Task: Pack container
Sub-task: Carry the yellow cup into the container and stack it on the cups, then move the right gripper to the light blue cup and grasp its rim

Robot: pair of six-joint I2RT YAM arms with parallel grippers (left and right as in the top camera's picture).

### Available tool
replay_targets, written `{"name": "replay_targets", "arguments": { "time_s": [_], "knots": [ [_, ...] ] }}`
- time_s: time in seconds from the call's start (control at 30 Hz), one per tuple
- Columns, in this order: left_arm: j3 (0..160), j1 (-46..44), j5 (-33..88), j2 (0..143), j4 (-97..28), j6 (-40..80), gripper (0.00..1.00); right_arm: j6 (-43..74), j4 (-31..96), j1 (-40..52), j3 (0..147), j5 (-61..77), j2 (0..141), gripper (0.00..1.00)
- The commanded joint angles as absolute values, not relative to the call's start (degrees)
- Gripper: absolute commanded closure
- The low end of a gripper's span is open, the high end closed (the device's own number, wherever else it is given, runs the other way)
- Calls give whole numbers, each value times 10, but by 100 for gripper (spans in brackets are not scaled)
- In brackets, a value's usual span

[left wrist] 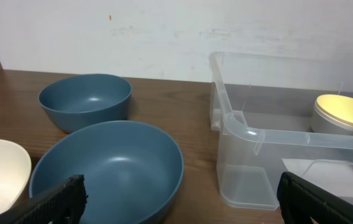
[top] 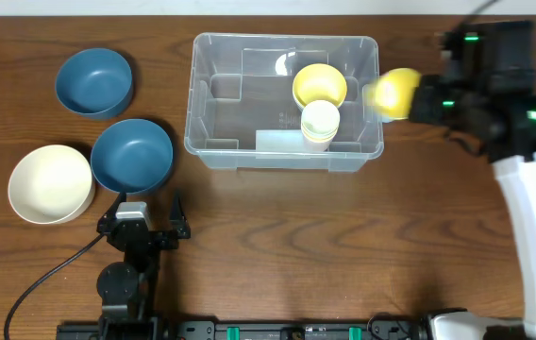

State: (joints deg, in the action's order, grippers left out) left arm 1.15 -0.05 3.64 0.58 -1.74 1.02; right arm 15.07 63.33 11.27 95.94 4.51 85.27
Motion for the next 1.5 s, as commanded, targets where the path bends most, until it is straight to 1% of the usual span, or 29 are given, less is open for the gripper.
{"name": "replay_targets", "arguments": {
  "time_s": [0.0, 0.2, 0.47, 0.5, 0.53, 0.57, 0.63, 0.67, 0.73, 0.8, 0.87, 1.0, 1.1, 1.27, 1.47],
  "knots": [
    [2, 1, 39, 2, -38, 2, 2, 161, 627, 166, 960, 12, 889, 98],
    [2, 1, 39, 2, -38, 2, 2, 163, 619, 211, 960, 9, 963, 99],
    [2, 1, 39, 2, -38, 2, 2, 163, 594, 217, 960, 9, 1039, 98],
    [2, 1, 39, 2, -38, 2, 2, 163, 592, 217, 960, 9, 1043, 94],
    [2, 1, 39, 2, -38, 2, 2, 163, 589, 217, 960, 9, 1047, 78],
    [2, 1, 39, 2, -38, 2, 2, 162, 587, 217, 960, 9, 1049, 71],
    [2, 1, 39, 2, -38, 2, 2, 161, 582, 217, 960, 9, 1049, 68],
    [2, 1, 39, 2, -38, 2, 2, 157, 577, 217, 961, 9, 1049, 62],
    [2, 1, 39, 2, -38, 2, 2, 156, 578, 217, 970, 9, 1048, 43],
    [2, 1, 39, 2, -38, 2, 2, 156, 582, 217, 983, 9, 1048, 33],
    [2, 1, 39, 2, -38, 2, 2, 153, 599, 217, 1013, 12, 1048, 26],
    [2, 1, 39, 2, -38, 2, 2, 154, 646, 211, 1093, 4, 1047, 24],
    [2, 1, 39, 2, -38, 2, 2, 155, 665, 188, 1142, -7, 1047, 18],
    [2, 1, 39, 2, -38, 2, 2, 166, 666, 126, 1144, -21, 1055, 18],
    [2, 1, 39, 2, -38, 2, 2, 173, 665, 42, 1140, -29, 1100, 20]
  ]
}}
